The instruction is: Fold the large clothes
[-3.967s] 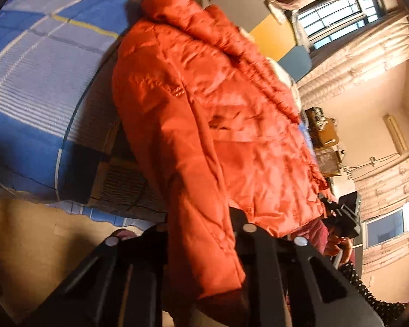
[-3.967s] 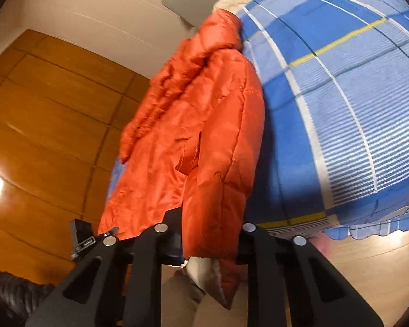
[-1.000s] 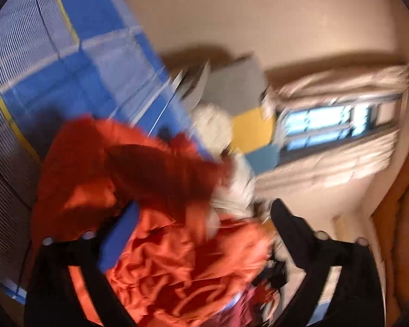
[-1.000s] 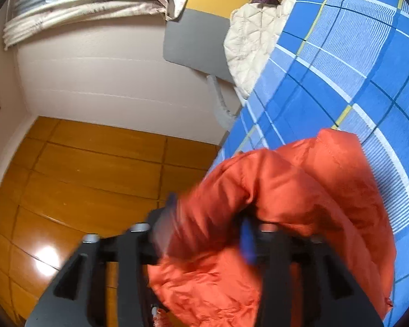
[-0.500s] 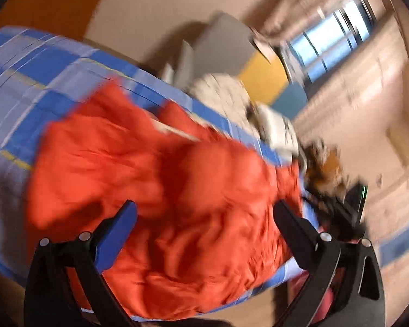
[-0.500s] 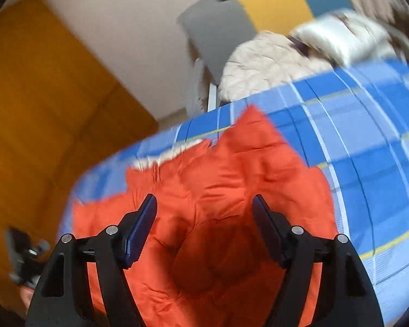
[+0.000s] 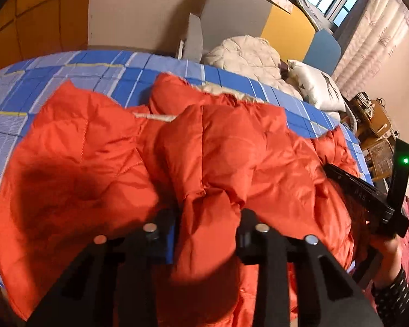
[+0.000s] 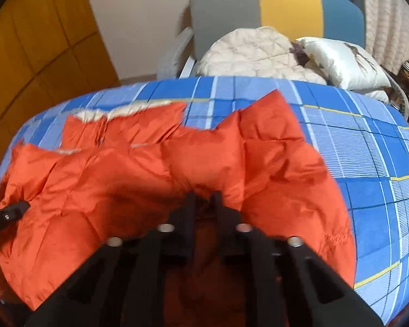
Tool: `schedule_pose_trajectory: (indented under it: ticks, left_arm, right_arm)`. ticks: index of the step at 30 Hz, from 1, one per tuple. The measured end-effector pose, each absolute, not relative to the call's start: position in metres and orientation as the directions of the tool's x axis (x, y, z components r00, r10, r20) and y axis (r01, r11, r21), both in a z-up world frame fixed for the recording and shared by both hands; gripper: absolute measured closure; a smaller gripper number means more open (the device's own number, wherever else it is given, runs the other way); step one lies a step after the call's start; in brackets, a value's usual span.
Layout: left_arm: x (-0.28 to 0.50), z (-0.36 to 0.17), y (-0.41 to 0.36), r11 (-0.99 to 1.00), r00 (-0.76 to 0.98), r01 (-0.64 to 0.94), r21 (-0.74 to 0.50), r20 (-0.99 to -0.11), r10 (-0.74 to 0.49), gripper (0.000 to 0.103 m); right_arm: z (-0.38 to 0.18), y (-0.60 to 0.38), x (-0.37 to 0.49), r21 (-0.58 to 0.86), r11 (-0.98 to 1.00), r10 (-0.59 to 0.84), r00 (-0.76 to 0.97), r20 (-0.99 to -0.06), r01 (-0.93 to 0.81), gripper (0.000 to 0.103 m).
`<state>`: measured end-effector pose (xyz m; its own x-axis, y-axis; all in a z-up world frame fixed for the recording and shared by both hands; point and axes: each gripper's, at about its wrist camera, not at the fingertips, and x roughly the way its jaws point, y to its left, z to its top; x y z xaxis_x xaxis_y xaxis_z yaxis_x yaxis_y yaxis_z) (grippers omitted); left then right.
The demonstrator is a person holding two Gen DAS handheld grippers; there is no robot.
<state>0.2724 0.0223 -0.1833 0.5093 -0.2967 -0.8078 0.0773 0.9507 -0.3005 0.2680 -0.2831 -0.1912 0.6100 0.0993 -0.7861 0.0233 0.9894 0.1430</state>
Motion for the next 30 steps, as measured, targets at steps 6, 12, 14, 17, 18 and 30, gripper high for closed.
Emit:
schedule_pose_trajectory:
  ticks: [6, 12, 14, 17, 18, 30]
  left_arm:
    - [0.297, -0.196, 0.011, 0.965, 0.528, 0.054, -0.258, -0.813, -0.247, 0.065]
    - [0.304, -0.207, 0.011, 0.969, 0.541, 0.069, -0.239, -0.807, -0.238, 0.034]
    - [0.301, -0.204, 0.015, 0.97, 0.546, 0.09, -0.225, -0.803, -0.237, 0.031]
    - [0.293, -0.198, 0.03, 0.97, 0.57, 0.106, -0.217, -0.786, -0.238, 0.024]
    - [0.292, -0.197, 0.035, 0.968, 0.575, 0.109, -0.225, -0.78, -0.246, 0.024]
    - [0.27, -0.176, 0.052, 0.97, 0.692, 0.114, -0.214, -0.684, -0.232, 0.018]
  right_arm:
    - [-0.196, -0.289, 0.281, 0.135, 0.987, 0.047, 0.649, -0.76, 0.087, 0.096]
    - [-0.208, -0.285, 0.289, 0.027, 0.993, -0.054, 0.661, -0.749, 0.111, 0.096]
    - [-0.211, -0.286, 0.29, 0.015, 0.993, -0.064, 0.659, -0.749, 0.114, 0.096]
    - [-0.212, -0.284, 0.29, 0.007, 0.994, -0.066, 0.657, -0.751, 0.108, 0.096]
    - [-0.213, -0.283, 0.29, 0.004, 0.994, -0.066, 0.657, -0.751, 0.105, 0.095]
    - [-0.201, -0.281, 0.279, 0.017, 0.997, -0.038, 0.671, -0.74, 0.075, 0.094]
